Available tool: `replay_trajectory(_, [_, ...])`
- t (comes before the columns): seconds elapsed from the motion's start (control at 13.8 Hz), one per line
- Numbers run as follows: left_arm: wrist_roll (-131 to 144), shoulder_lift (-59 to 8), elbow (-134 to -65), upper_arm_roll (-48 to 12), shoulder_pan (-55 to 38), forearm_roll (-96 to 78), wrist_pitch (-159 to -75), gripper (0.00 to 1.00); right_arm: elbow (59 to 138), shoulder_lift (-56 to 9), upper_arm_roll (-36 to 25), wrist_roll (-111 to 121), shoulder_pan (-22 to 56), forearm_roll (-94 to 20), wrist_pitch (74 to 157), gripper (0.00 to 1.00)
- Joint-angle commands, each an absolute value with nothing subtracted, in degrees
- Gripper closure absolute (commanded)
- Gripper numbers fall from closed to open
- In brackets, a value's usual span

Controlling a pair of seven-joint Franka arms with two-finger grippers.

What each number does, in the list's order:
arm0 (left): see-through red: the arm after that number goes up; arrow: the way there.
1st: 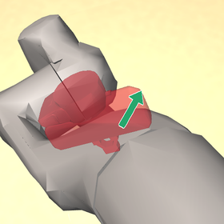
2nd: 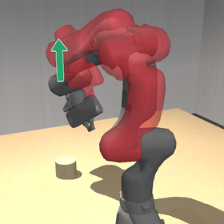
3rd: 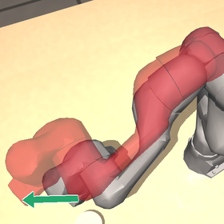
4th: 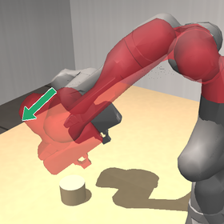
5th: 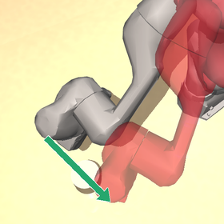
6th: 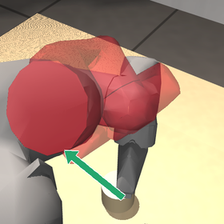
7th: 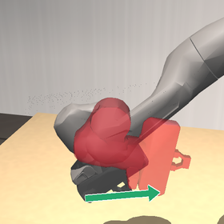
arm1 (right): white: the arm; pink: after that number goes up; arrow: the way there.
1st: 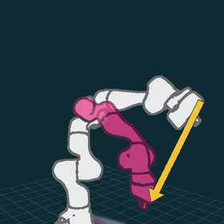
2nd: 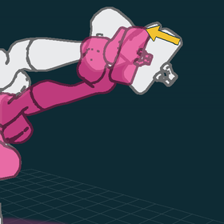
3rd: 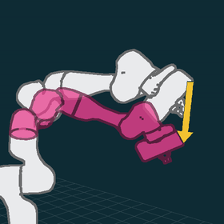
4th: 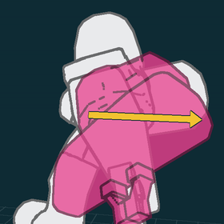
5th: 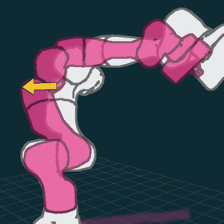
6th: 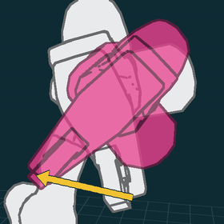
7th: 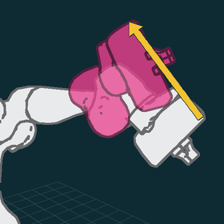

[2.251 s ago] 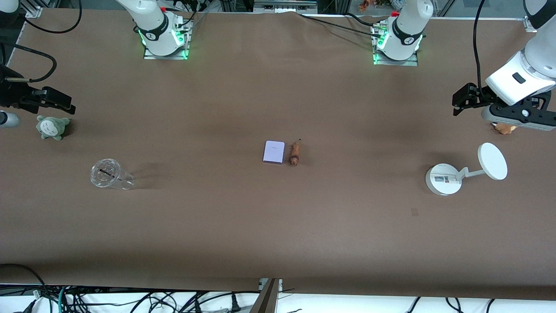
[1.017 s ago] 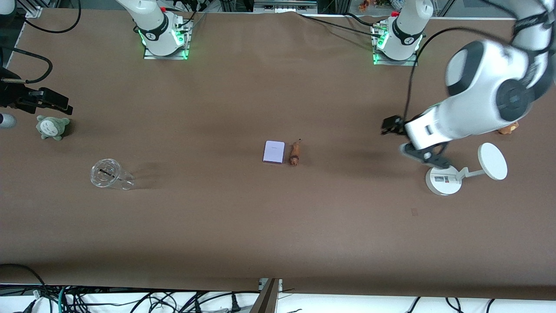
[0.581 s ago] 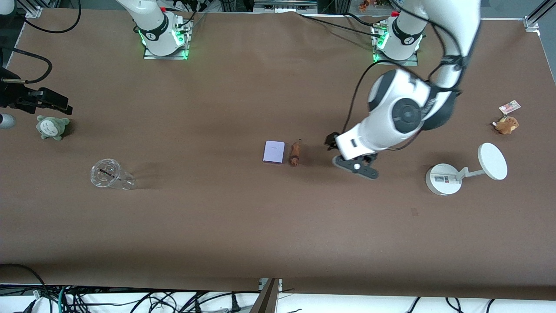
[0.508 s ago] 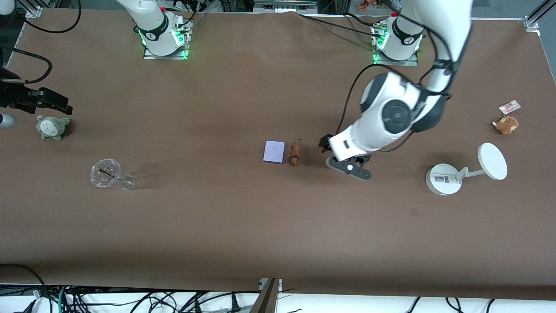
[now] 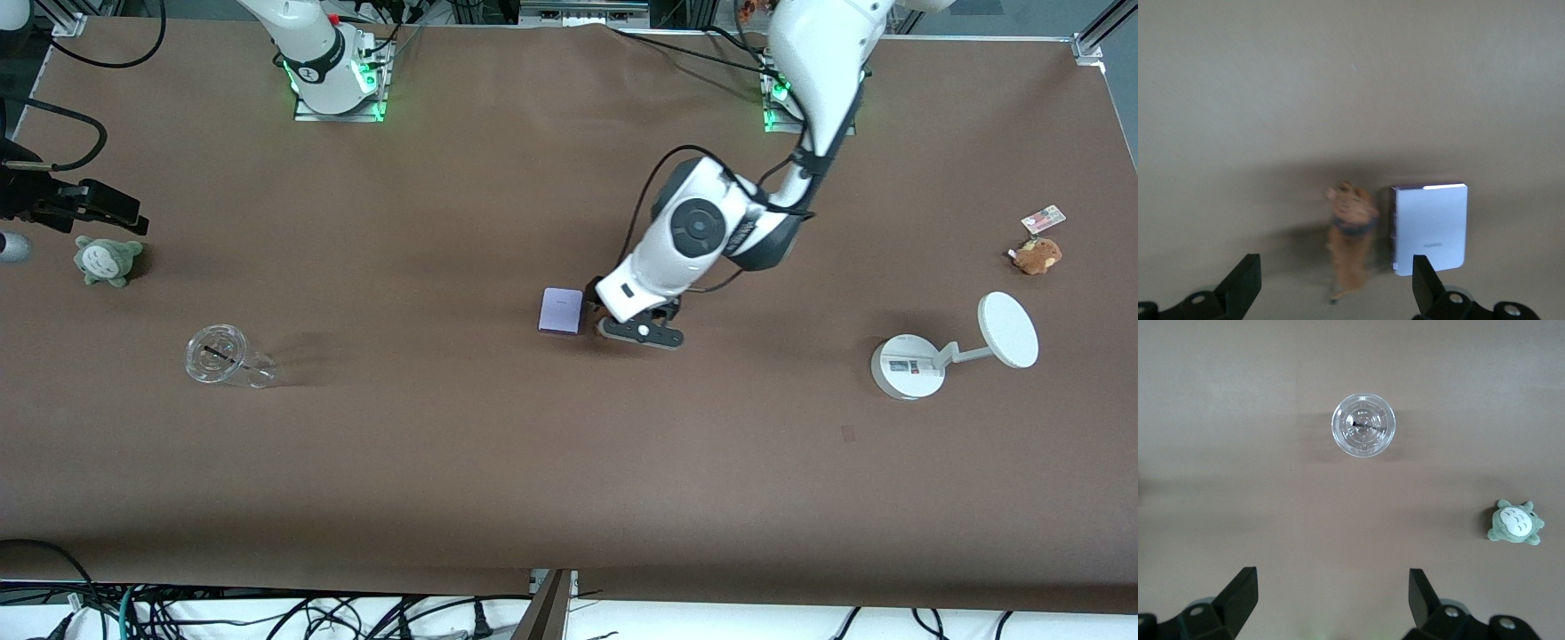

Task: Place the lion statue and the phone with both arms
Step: 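Grasp the lion statue with the left gripper while the right gripper reaches the phone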

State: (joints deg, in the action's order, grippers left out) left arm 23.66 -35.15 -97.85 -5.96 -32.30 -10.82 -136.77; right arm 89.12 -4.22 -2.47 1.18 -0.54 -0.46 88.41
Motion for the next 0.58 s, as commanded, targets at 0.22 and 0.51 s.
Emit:
replay_trajectory(0.22, [30.67,-40.17,-97.56,-4.83,-35.68,-1.41,-144.84,0.00,87.71,-7.55,-2.20,0.62,-0.79,-0.09,87.71,0.00])
replay_trajectory(0.51, [30.85,-39.55,-97.56,-4.75,-35.68,-1.32,-144.58,0.89,87.71,-8.88,-2.28,0.09,-0.88,-0.79,87.54,0.00])
